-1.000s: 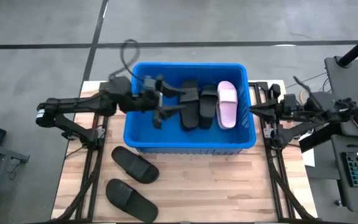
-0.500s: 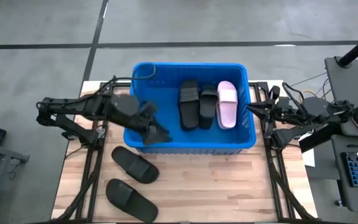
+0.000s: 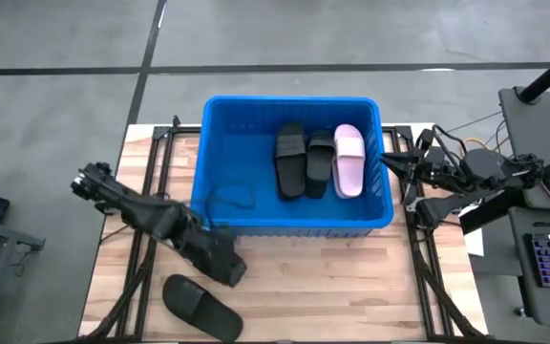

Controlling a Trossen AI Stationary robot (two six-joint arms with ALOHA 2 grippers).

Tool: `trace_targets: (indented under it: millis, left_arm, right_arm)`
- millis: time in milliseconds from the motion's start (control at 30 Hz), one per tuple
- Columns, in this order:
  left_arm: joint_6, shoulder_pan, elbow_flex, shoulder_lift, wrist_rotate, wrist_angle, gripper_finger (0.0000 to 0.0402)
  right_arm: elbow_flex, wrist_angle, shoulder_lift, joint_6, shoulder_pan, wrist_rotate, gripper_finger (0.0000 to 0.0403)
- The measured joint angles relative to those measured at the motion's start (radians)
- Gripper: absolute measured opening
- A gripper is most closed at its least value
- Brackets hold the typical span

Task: Pick and place slides into bin
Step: Put the black slide into the blue bin

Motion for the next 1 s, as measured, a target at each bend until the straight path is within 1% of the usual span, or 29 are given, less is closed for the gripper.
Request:
trace_targets:
  millis: [133,233,633,767,1000]
  left_arm:
    - [-0.084,-0.051,0.0,0.062,0.011,-0.006,0.0262]
    - [-0.143,-0.088,0.0,0.102,0.043,-0.025,0.0262]
    - [-0.363,-0.28,0.0,0.263,0.13,-0.178,0.0262]
    - [-0.386,-0.302,-0.002,0.316,0.133,-0.179,0.0262]
    - [-0.406,-0.303,-0.004,0.409,0.137,-0.207,0.0262]
  right_arm:
    - [0.0,0.0,0.0,-0.011,0.0,0.017,0.0045]
    - [0.0,0.0,-0.001,-0.013,0.0,0.019,0.0044]
    - [0.0,0.0,-0.001,-0.013,0.0,0.018,0.0044]
    - [0.0,0.0,-0.001,-0.013,0.0,0.018,0.0044]
    - [0.0,0.0,-0.001,-0.013,0.0,0.018,0.0043]
